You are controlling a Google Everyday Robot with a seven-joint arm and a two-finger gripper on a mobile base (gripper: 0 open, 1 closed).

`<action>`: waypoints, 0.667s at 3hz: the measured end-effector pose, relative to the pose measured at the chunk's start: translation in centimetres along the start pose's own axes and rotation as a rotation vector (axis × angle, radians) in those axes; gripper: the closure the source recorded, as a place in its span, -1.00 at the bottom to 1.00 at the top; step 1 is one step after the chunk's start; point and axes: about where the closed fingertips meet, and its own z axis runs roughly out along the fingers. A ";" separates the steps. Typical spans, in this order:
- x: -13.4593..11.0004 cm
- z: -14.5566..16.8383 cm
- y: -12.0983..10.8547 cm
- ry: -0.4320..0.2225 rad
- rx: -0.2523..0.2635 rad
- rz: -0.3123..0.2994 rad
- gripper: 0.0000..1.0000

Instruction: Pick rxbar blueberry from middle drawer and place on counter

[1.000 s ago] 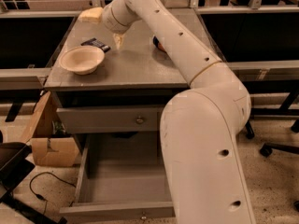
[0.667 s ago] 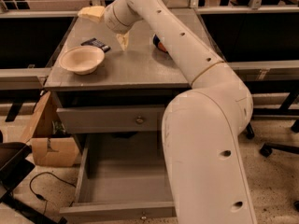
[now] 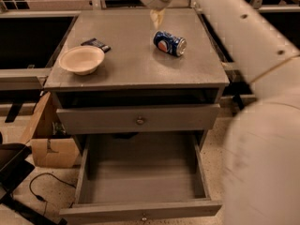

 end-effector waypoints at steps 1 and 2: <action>1.4 -7.9 2.2 0.129 -0.085 0.034 -1.00; 2.1 -17.6 1.6 0.321 -0.086 0.077 -1.00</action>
Offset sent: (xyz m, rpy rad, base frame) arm -0.1917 -0.1731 0.0181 0.1216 -0.1699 -0.5816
